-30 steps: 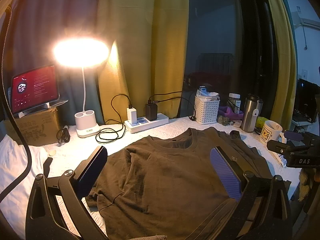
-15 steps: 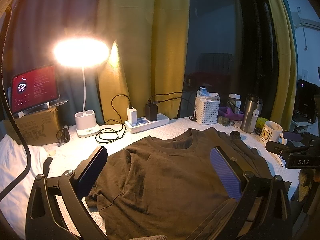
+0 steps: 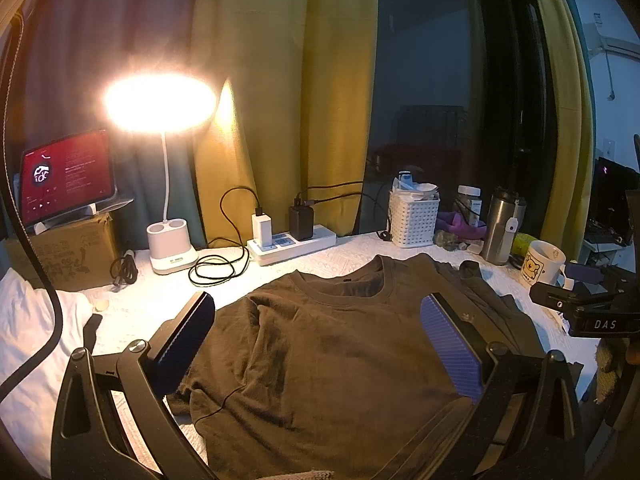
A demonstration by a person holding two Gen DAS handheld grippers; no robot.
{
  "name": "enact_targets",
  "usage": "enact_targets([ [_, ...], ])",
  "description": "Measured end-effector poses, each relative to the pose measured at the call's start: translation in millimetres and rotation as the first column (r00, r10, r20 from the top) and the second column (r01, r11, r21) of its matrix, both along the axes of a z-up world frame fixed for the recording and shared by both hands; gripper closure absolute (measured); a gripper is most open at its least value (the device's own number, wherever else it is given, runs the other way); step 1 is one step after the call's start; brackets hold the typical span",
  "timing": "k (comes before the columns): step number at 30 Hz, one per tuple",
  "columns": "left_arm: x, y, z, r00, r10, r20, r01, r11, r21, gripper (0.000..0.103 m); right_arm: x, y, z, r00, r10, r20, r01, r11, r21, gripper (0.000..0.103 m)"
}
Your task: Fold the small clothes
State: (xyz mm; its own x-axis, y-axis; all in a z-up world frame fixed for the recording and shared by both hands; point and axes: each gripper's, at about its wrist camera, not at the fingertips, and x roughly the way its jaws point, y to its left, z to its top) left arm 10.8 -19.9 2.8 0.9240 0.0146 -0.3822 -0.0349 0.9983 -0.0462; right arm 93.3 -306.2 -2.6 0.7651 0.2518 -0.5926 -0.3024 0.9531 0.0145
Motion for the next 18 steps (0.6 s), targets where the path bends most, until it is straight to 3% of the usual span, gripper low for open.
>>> enact_targets([
  [18, 18, -2, -1, 0.999, -0.030, -0.023, 0.029, 0.999, -0.042, 0.001, 27, -11, -12, 0.999, -0.010, -0.041, 0.010, 1.000, 0.004, 0.000],
])
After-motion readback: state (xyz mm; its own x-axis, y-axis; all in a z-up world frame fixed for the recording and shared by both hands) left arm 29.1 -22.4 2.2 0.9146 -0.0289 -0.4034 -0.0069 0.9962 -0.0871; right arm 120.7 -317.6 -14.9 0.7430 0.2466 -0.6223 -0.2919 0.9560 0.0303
